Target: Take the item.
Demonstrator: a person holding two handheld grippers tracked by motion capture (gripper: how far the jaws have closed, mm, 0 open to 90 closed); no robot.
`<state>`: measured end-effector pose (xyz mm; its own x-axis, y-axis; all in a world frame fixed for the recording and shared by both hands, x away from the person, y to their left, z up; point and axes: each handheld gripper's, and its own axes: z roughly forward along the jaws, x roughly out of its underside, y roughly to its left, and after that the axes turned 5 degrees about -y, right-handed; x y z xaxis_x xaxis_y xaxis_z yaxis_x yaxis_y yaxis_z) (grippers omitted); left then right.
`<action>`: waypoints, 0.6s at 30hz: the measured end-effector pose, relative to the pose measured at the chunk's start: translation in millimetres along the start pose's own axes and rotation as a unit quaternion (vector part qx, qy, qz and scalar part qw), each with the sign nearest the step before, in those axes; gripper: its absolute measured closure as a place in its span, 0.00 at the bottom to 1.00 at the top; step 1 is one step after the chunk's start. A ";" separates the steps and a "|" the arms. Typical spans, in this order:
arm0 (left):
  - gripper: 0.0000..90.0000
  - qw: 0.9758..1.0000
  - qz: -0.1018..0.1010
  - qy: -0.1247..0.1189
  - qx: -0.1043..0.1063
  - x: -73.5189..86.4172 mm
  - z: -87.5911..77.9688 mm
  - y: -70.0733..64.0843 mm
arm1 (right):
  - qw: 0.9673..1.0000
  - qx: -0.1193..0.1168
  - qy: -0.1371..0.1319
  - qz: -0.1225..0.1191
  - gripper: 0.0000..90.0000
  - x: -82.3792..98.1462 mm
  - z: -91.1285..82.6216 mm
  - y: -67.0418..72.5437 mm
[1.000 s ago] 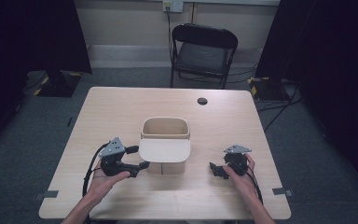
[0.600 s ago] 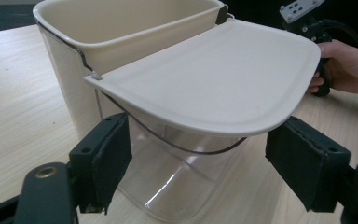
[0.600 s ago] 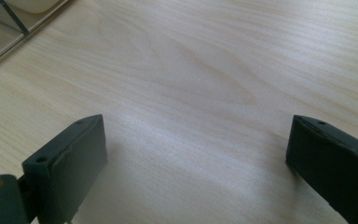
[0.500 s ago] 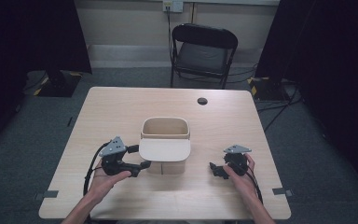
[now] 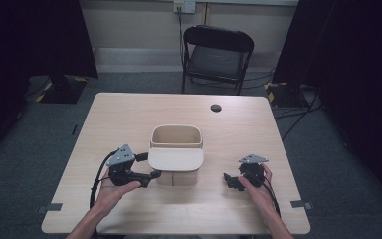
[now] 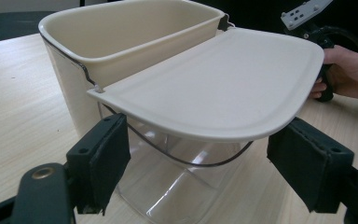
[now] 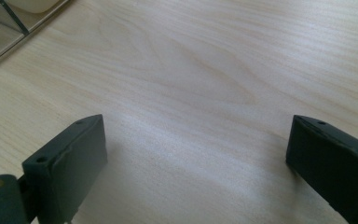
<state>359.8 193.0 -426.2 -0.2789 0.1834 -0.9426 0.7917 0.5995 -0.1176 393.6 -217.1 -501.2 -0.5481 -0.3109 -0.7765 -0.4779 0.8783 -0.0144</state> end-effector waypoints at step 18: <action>0.21 1.000 -0.004 -0.011 -0.013 -3.3 -2.1 2.7 | 1.000 0.000 0.001 0.001 0.05 0.0 -0.1 0.1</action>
<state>361.7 195.7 -422.8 -0.2721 0.1617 -0.9486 0.7752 0.6208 -0.1165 393.5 -217.1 -501.1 -0.5496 -0.3102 -0.7757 -0.4769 0.8789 -0.0136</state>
